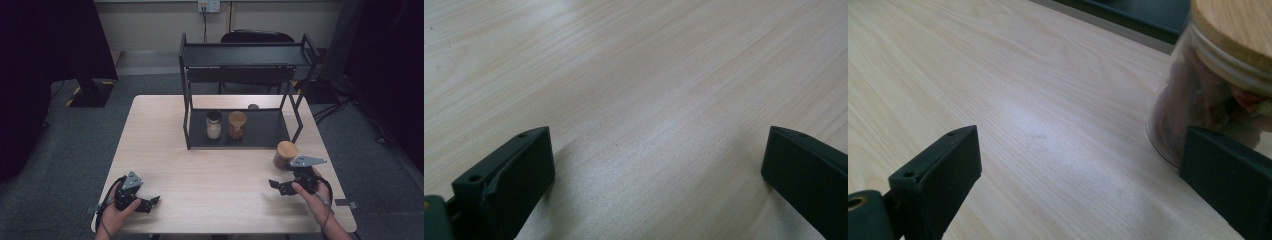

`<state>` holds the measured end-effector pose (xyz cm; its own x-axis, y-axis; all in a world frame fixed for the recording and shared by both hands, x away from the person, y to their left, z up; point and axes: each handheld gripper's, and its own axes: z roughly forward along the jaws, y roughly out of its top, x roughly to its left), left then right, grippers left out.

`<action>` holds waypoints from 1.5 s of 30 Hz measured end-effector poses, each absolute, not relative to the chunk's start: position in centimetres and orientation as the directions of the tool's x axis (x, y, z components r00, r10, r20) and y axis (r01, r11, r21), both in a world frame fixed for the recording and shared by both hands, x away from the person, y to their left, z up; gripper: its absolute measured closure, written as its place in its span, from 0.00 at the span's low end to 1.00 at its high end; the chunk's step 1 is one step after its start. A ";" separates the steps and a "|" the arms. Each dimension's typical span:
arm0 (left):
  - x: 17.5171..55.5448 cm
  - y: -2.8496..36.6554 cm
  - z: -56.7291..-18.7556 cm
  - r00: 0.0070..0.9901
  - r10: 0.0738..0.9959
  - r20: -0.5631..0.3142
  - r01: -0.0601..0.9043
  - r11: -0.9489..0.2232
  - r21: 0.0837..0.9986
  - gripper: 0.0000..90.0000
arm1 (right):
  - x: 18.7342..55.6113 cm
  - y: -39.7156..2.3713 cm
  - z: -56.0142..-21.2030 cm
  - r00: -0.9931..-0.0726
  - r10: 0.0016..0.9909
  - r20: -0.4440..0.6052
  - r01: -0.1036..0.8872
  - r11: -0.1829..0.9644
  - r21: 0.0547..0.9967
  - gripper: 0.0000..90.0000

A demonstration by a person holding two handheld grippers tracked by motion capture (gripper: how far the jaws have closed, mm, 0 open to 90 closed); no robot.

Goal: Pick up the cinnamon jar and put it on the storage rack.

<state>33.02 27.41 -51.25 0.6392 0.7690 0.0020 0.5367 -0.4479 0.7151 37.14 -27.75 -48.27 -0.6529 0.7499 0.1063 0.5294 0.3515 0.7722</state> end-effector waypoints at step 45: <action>33.0 27.4 -51.3 0.639 0.769 0.002 0.537 -0.448 0.715 0.00 | 36.1 -31.2 -49.0 -0.581 0.809 0.092 0.552 0.309 0.775 0.03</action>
<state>33.02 27.40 -51.25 0.6392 0.7691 0.0019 0.5367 -0.4479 0.7151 36.06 -31.16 -49.03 -0.5813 0.8085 0.0917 0.5518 0.3088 0.7747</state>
